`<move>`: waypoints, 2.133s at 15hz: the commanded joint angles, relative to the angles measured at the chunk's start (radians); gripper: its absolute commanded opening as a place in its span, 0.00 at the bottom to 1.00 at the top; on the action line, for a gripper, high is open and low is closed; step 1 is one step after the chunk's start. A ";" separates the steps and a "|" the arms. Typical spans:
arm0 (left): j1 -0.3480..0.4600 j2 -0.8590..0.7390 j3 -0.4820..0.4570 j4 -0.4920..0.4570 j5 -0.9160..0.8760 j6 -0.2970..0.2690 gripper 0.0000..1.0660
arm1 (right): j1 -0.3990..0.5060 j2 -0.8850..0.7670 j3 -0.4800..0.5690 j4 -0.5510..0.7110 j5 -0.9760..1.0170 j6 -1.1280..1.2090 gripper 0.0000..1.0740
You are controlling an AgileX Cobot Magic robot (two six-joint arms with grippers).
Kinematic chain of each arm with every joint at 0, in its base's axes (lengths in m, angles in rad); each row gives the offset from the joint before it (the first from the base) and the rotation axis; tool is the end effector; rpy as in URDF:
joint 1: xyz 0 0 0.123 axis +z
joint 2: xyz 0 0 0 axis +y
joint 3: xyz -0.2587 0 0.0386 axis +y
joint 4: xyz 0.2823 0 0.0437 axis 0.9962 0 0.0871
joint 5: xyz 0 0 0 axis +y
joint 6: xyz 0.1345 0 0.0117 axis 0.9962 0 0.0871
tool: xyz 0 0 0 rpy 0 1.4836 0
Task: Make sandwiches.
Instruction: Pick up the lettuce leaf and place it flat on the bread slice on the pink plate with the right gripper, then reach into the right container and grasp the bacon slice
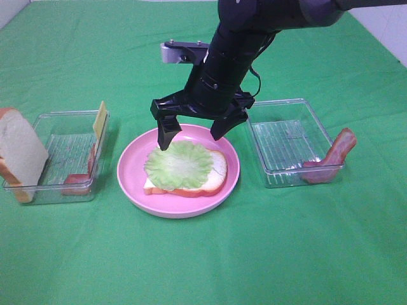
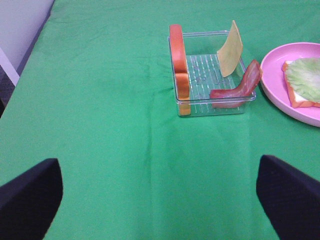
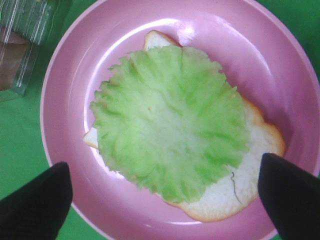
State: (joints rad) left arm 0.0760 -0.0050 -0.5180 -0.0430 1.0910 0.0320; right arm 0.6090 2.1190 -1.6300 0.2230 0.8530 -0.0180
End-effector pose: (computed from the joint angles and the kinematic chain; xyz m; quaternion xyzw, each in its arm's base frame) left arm 0.0836 0.0012 0.2768 -0.0174 0.8548 0.0066 0.5187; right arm 0.3812 0.2933 0.1036 -0.2465 0.9518 0.1357 0.1221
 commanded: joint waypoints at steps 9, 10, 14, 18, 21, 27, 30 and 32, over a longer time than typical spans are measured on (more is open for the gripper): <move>0.003 -0.013 0.002 -0.007 -0.014 0.001 0.92 | -0.101 -0.266 -0.003 -0.145 0.343 0.078 0.92; 0.003 -0.013 0.002 -0.007 -0.014 0.001 0.92 | -0.162 -0.278 -0.003 -0.136 0.384 0.077 0.92; 0.003 -0.013 0.002 -0.007 -0.014 0.001 0.92 | -0.337 -0.354 0.081 -0.159 0.428 0.047 0.92; 0.003 -0.013 0.002 -0.007 -0.014 0.001 0.92 | -0.450 -0.377 0.274 -0.149 0.270 0.030 0.92; 0.003 -0.013 0.002 -0.007 -0.014 0.001 0.92 | -0.470 -0.360 0.290 -0.160 0.150 0.006 0.92; 0.003 -0.013 0.002 -0.008 -0.014 0.001 0.92 | -0.470 -0.220 0.289 -0.150 0.097 -0.015 0.91; 0.003 -0.013 0.002 -0.009 -0.014 0.001 0.92 | -0.470 -0.171 0.289 -0.150 0.075 -0.015 0.88; 0.003 -0.013 0.002 -0.009 -0.014 0.001 0.92 | -0.470 -0.156 0.289 -0.148 0.082 -0.015 0.85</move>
State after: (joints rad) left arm 0.0760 -0.0050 -0.5180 -0.0430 1.0910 0.0320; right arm 0.1430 1.9560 -1.3460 0.0740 0.9340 -0.0160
